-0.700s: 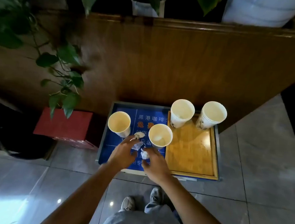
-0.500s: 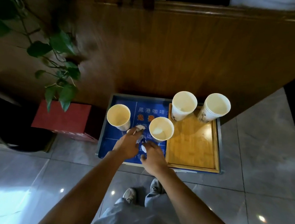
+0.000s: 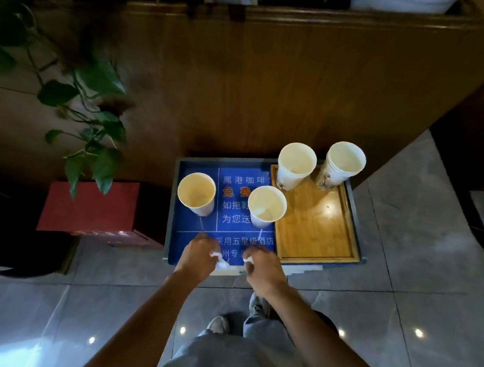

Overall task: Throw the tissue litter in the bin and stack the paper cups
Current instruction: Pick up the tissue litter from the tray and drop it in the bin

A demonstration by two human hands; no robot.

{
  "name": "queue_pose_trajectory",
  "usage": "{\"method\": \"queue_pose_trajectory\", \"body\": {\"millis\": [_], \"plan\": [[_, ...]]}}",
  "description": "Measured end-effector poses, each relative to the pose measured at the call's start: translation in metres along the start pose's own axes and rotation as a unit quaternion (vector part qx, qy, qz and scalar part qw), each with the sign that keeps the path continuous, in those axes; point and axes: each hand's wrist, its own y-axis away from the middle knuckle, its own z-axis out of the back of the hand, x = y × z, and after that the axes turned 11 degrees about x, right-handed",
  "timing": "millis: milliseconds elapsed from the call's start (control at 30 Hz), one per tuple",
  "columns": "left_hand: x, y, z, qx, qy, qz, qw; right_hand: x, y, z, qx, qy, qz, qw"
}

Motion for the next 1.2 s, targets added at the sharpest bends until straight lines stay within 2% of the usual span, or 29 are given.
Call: {"method": "queue_pose_trajectory", "body": {"millis": [100,267,433,600,733,867,1200], "plan": [[0.007,0.011,0.000,-0.023,0.036,-0.034,0.999,0.002,0.015,-0.006,-0.019,-0.046,-0.022,0.999],[0.007,0.032,-0.004,0.011,0.081,-0.059,0.995,0.005,0.044,-0.018,-0.049,-0.052,-0.074,0.995],[-0.008,0.048,-0.016,0.064,0.080,-0.106,0.989,0.003,0.082,-0.030,-0.069,-0.087,-0.139,0.984],[-0.040,0.056,-0.039,0.084,0.041,-0.164,0.982,-0.018,0.123,-0.034,-0.083,-0.120,-0.194,0.970],[-0.073,0.057,-0.066,0.115,0.010,-0.208,0.971,-0.046,0.151,-0.037,-0.113,-0.161,-0.240,0.951],[-0.103,0.055,-0.104,0.152,-0.015,-0.192,0.969,-0.083,0.178,-0.044,-0.127,-0.192,-0.279,0.932],[-0.169,0.018,-0.251,0.237,-0.088,-0.179,0.951,-0.222,0.223,-0.093,-0.058,-0.224,-0.324,0.917]]}}
